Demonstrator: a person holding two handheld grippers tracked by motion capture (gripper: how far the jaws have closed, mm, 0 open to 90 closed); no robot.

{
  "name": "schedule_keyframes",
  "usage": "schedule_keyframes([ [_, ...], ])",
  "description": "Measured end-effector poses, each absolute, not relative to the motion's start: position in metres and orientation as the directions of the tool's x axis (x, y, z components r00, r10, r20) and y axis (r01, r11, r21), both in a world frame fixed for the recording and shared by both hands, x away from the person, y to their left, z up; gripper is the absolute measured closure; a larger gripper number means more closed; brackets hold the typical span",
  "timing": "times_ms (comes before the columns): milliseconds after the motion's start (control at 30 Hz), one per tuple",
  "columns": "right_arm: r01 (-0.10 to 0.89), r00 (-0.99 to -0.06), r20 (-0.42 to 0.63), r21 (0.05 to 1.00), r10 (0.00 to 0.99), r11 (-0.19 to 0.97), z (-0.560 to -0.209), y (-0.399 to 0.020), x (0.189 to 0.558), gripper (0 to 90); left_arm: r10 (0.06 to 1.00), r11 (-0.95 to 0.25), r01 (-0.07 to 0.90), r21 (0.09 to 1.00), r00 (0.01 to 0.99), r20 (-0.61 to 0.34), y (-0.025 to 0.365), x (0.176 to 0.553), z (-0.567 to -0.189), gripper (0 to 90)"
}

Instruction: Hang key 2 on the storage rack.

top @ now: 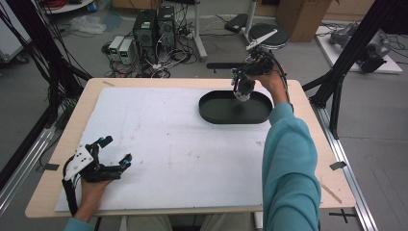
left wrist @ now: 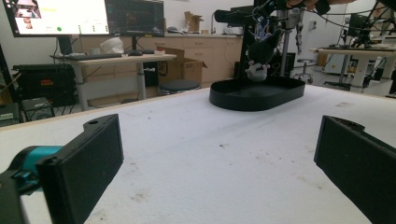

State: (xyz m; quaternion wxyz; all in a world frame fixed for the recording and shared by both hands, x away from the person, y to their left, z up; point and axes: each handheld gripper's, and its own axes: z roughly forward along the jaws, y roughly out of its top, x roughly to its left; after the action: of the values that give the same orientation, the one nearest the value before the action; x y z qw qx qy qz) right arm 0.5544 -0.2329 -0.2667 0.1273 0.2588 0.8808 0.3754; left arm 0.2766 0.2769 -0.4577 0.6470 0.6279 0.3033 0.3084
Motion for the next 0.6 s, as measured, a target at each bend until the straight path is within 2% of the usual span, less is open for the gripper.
schedule_keyframes([
  [600, 0.364, -0.820, -0.042, 0.732, 0.571, 0.576, -0.2714, -0.2359, 0.5618, 88.6, 0.781, 0.023, -0.021, 1.000, 0.625, -0.004, 0.2766, 0.2767, -0.4578, 1.7],
])
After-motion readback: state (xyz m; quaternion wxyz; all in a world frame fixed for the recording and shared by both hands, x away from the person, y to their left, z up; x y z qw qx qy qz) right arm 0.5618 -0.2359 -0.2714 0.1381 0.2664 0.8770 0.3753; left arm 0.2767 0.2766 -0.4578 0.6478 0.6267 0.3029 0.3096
